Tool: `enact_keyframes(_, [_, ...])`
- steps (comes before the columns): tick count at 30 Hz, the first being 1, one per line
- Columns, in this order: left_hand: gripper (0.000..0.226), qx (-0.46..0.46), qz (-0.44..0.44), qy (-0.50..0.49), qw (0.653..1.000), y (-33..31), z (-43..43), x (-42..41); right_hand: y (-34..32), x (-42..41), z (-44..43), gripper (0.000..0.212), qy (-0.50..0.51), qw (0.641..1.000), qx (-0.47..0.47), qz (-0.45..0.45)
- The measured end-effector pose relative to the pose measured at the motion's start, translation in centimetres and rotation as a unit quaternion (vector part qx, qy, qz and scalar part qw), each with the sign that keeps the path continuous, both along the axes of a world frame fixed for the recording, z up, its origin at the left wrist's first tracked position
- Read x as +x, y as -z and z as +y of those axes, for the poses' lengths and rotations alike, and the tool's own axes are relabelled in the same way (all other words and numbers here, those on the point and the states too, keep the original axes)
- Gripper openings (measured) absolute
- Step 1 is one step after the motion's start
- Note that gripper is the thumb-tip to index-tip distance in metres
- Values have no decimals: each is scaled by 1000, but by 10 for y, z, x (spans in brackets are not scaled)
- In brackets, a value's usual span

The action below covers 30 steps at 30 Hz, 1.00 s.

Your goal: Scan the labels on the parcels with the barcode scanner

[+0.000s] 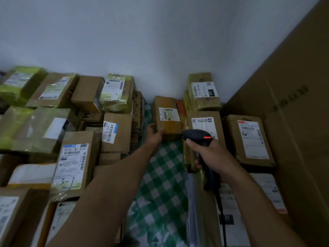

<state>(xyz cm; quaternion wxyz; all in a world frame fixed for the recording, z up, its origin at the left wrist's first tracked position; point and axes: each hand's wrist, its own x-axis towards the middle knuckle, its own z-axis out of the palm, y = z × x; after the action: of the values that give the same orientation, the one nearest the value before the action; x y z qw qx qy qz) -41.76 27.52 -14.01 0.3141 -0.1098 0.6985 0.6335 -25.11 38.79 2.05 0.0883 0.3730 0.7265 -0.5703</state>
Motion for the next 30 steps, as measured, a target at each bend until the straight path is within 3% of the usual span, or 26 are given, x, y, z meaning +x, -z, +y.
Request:
enact_keyframes(11, [73, -12, 107, -1, 994, -60, -43, 57, -24, 14, 0, 31, -3, 1000, 15, 1])
enact_keyframes(19, [66, 192, 84, -123, 970, -137, -115, 152, -80, 55, -51, 30, -41, 993, 37, 104])
enact_keyframes(22, [94, 231, 72, -116, 963, -156, -145, 195, -93, 77, -85, 31, -41, 985, 33, 164])
enact_keyframes(25, [118, 219, 80, -47, 971, -169, -177, 224, -100, 98, -113, 16, -61, 982, 42, 173])
enact_keyframes(27, [112, 194, 110, -7, 975, -175, -195, 234, -102, 110, -126, 17, -76, 979, 61, 181])
enact_keyframes(30, [85, 164, 139, -8, 977, -183, -222, 238, -105, 126, -149, 24, -103, 974, 76, 186])
